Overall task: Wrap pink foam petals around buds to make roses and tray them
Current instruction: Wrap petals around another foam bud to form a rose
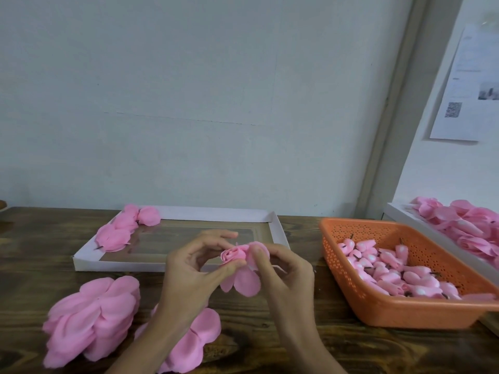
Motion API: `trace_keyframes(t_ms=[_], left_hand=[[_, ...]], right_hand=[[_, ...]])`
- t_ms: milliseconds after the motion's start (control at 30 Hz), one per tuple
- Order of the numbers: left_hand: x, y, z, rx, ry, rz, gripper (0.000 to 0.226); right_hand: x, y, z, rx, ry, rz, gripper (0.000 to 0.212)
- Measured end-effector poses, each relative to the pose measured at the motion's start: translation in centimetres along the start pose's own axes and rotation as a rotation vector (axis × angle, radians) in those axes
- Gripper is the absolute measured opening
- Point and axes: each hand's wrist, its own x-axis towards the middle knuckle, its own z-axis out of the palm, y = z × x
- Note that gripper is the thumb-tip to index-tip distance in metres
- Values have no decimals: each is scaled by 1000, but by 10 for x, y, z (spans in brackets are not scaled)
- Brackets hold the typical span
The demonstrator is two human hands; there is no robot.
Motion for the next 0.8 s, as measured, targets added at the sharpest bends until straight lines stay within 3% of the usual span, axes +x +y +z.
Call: trace_keyframes(t_ms=[167, 400, 567, 667, 800], left_hand=[[-1, 2, 2, 33, -64, 28, 21], [-1, 2, 1, 100, -93, 17, 19], [0, 7, 0, 48, -93, -12, 22], [-1, 8, 2, 14, -56, -29, 26], [1, 4, 1, -84, 71, -107, 29]], right_hand=[[5, 3, -2, 59, 39, 108, 18], [3, -4, -2, 34, -89, -81, 20], [6, -11, -4, 108, -136, -51, 16], [6, -13, -6, 245, -123, 1, 14], [7, -11, -6, 228, -185, 29, 24]])
